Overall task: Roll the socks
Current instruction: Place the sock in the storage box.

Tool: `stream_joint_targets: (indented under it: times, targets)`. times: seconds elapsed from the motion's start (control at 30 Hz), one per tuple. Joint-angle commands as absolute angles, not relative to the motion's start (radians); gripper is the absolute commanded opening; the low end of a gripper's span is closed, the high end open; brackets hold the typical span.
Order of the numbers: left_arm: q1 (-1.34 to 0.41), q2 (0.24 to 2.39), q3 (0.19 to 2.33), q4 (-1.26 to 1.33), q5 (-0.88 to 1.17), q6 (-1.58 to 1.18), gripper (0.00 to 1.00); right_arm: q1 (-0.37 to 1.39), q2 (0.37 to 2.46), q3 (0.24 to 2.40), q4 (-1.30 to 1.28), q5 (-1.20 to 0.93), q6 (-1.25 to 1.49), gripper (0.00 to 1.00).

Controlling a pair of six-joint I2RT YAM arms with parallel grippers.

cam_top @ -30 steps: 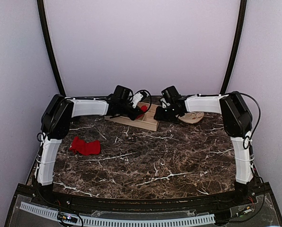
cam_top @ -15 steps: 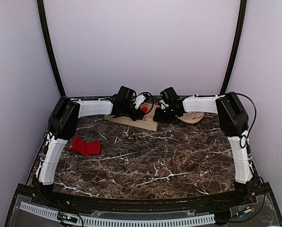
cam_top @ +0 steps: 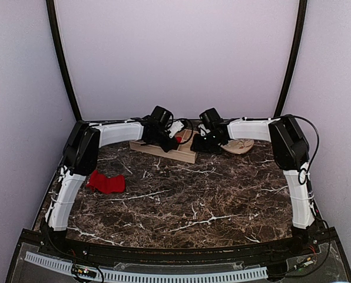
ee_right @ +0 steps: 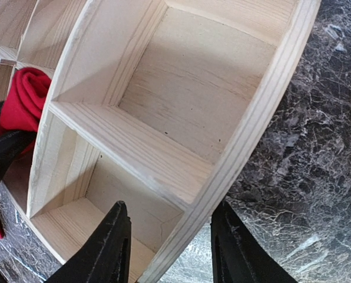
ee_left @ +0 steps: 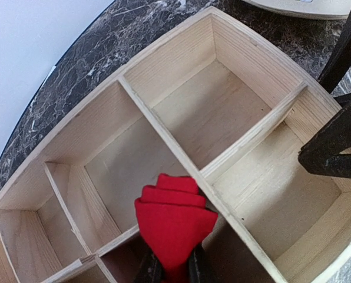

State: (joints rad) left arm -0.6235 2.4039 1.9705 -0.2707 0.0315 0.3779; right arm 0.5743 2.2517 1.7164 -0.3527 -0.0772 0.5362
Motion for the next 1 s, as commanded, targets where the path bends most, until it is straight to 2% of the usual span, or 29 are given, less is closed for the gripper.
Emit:
stream_joint_targets:
  times: [0.0, 0.1, 0.57, 0.87, 0.97]
  targets:
    - [-0.643, 2.443, 2.073, -0.46, -0.015, 0.414, 0.0, 0.566, 2.269, 1.744, -0.373, -0.069, 0.53, 0.43]
    - [-0.644, 2.491, 2.153, -0.537, -0.014, 0.423, 0.0, 0.565, 2.269, 1.744, -0.373, -0.071, 0.531, 0.44]
    - [-0.651, 2.584, 2.261, -0.685, 0.01, 0.39, 0.0, 0.566, 2.286, 1.766, -0.397, -0.069, 0.523, 0.43]
    - [-0.65, 2.597, 2.262, -0.732, 0.056, 0.329, 0.0, 0.565, 2.256, 1.727, -0.361, -0.056, 0.543, 0.44]
    - [-0.65, 2.595, 2.261, -0.735, 0.081, 0.315, 0.08, 0.563, 2.249, 1.718, -0.351, -0.061, 0.549, 0.44]
